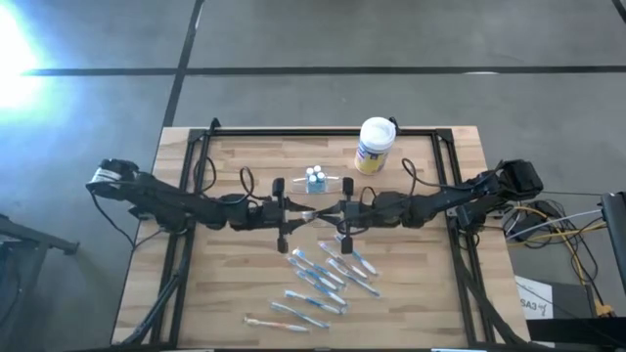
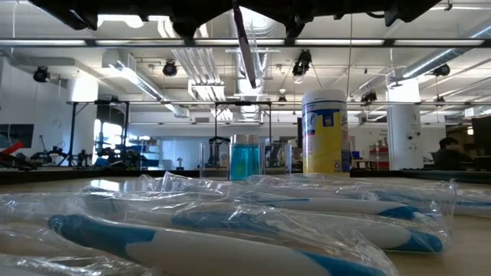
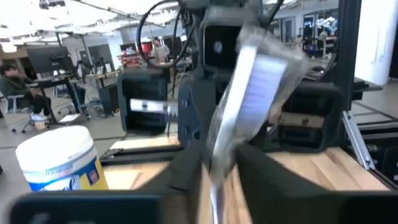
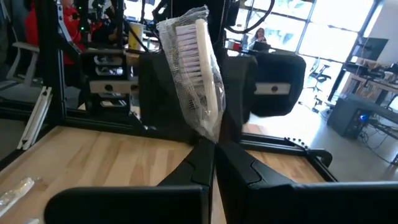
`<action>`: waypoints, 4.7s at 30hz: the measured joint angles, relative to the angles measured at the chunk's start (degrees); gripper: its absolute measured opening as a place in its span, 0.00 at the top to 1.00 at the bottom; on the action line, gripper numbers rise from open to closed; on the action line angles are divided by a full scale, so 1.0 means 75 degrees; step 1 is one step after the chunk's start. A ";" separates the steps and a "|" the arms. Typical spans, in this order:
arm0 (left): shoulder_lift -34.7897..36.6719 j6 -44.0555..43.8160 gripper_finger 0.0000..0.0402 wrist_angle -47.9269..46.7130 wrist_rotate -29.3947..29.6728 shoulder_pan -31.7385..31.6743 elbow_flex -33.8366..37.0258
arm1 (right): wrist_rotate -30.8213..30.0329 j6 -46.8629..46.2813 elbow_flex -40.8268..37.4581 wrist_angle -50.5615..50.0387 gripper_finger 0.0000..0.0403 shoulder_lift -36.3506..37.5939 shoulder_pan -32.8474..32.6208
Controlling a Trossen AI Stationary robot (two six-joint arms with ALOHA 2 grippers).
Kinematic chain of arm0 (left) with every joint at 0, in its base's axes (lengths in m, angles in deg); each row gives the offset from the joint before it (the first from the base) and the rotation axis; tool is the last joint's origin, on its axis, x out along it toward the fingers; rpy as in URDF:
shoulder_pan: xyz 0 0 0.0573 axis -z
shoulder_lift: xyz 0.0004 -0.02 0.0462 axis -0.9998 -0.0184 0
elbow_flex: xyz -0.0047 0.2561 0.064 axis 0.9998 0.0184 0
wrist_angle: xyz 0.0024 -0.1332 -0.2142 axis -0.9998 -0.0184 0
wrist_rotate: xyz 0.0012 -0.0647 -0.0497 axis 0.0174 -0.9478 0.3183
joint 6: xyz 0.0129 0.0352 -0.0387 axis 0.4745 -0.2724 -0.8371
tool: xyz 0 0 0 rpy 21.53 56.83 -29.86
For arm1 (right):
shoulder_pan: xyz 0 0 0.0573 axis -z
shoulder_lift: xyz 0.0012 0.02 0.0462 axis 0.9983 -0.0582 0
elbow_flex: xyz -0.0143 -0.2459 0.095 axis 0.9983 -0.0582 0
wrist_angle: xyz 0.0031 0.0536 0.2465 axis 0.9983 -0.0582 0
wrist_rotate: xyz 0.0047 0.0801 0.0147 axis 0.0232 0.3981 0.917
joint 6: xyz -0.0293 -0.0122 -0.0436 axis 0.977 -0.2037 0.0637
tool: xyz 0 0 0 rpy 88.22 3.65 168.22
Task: Pick & Place toothbrushing station
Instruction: Put the purple toothbrush into the left section of the transparent organizer, then put the blue toothbrush into the left section of the transparent organizer
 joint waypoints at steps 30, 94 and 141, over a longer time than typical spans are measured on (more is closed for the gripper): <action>0.4398 0.0325 0.96 -0.3526 0.0365 -0.1126 0.1068 | -0.0399 -0.1259 -0.1663 -0.1920 0.73 0.2305 -0.0209; -0.1474 -0.1423 0.85 0.0736 -0.1605 -0.4680 0.1429 | -0.0332 -0.1098 -0.4188 0.1894 0.98 0.1364 -0.0233; 0.9510 -0.1625 0.97 -0.6975 -0.2926 -0.3832 0.2983 | -0.0344 -0.1227 -0.4157 0.1927 0.98 0.1364 -0.0230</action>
